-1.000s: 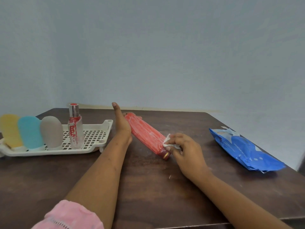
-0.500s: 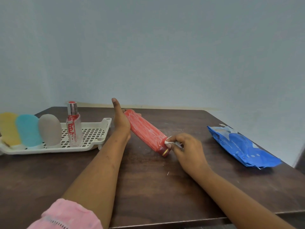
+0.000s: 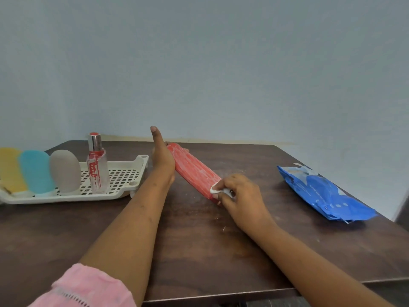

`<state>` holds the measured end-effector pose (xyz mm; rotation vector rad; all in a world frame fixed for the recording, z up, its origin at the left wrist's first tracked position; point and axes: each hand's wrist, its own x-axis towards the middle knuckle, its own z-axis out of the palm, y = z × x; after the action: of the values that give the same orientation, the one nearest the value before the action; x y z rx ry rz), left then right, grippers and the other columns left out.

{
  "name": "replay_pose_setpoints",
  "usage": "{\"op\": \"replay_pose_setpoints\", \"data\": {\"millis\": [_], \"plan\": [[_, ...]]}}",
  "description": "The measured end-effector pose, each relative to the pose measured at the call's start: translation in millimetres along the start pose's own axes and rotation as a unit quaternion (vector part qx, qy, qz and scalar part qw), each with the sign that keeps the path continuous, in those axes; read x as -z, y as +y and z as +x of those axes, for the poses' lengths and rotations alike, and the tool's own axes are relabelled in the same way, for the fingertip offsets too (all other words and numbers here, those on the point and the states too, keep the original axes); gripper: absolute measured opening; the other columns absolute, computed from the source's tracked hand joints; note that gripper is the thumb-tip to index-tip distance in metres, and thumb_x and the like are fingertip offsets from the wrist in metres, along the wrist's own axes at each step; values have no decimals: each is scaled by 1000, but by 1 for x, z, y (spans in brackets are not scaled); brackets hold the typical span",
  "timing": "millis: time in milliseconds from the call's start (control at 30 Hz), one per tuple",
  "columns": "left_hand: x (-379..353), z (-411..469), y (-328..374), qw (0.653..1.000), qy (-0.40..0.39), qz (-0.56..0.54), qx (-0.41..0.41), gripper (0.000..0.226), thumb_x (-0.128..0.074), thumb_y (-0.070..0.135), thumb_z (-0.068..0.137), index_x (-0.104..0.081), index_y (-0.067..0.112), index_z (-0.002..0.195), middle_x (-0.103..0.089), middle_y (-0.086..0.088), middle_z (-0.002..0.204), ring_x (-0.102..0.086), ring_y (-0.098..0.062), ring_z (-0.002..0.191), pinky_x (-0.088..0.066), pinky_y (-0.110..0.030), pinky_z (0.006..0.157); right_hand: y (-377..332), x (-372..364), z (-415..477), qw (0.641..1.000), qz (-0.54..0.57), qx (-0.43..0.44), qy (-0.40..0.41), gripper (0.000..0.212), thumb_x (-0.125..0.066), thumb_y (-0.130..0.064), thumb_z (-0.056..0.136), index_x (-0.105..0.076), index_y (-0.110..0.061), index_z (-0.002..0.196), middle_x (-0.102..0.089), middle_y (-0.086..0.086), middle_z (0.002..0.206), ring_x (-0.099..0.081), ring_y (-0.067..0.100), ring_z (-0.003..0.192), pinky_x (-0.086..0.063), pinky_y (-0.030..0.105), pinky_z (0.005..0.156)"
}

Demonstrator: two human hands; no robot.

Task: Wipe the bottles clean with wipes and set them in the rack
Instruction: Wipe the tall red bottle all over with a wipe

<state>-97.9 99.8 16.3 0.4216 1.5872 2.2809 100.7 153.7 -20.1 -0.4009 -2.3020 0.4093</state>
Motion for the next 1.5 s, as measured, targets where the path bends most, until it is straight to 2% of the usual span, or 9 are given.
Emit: {"op": "replay_pose_setpoints", "data": {"millis": [133, 300, 500, 800, 1000, 1133, 1233, 1400, 1500], "plan": [[1, 0, 0, 1000, -6, 4, -2, 108, -12, 91, 68, -58, 11, 124, -74, -9, 73, -73, -24, 72, -60, -38, 78, 2, 3, -9, 997, -1, 31, -72, 11, -72, -16, 79, -73, -24, 87, -61, -11, 90, -48, -3, 82, -31, 5, 73], [-1, -2, 2, 1000, -9, 3, -8, 93, -12, 82, 81, -55, 10, 124, -73, -6, 67, -72, -20, 65, -58, -32, 67, 4, 4, 0, 995, 70, -64, 26, 12, -73, -17, 81, -68, -28, 81, -62, -9, 89, -54, 0, 79, -35, 3, 64], [-1, -9, 4, 999, -10, -5, -34, 79, -12, 73, 89, -60, 10, 86, -70, -7, 67, -68, -21, 63, -57, -34, 72, 10, 7, -7, 994, 90, -53, -24, 9, -74, -18, 79, -72, -25, 84, -65, -13, 87, -58, -1, 84, -43, 7, 68], [3, -6, 2, 997, -40, -41, -50, 76, -13, 72, 90, -56, 11, 78, -69, -4, 58, -67, -17, 54, -55, -29, 61, 14, 4, 4, 975, 158, -155, 23, 14, -64, -30, 89, -71, -22, 98, -68, -12, 90, -59, 0, 87, -41, 10, 71], [5, -7, 2, 998, -26, -43, -41, 72, -14, 71, 91, -57, 13, 85, -69, -5, 62, -67, -19, 60, -56, -30, 62, 16, 8, -1, 965, 191, -179, 13, 14, -68, -32, 86, -73, -19, 87, -62, -16, 58, -57, 1, 61, -39, 11, 58], [8, -5, -4, 1000, 6, -23, 16, 76, -18, 76, 87, -52, 15, 114, -69, -9, 78, -69, -22, 76, -56, -34, 73, 7, 13, -9, 967, 202, -155, -21, 7, -73, -16, 80, -69, -21, 78, -69, -8, 85, -62, 5, 74, -46, 10, 58], [11, -1, -7, 999, 26, 5, 46, 84, -22, 80, 83, -49, 14, 127, -71, -8, 80, -71, -24, 83, -57, -35, 82, 3, 14, -12, 964, 213, -147, -63, 12, -77, -10, 76, -67, -16, 76, -70, 1, 86, -67, 11, 74, -57, 22, 62], [10, 2, -9, 996, 58, 21, 65, 72, -25, 81, 82, -52, 17, 102, -72, -14, 102, -70, -24, 85, -56, -32, 80, 4, 15, -12, 966, 202, -148, -65, 16, -75, -4, 76, -64, -14, 79, -66, -5, 77, -63, -3, 63, -49, 11, 53], [11, 3, -9, 995, 58, 32, 81, 81, -26, 86, 76, -55, 16, 104, -72, -15, 105, -71, -26, 92, -57, -37, 87, 10, 13, -8, 965, 181, -187, -22, 16, -74, -10, 79, -61, -20, 79, -65, -3, 85, -65, 5, 71, -48, 11, 53]]}}
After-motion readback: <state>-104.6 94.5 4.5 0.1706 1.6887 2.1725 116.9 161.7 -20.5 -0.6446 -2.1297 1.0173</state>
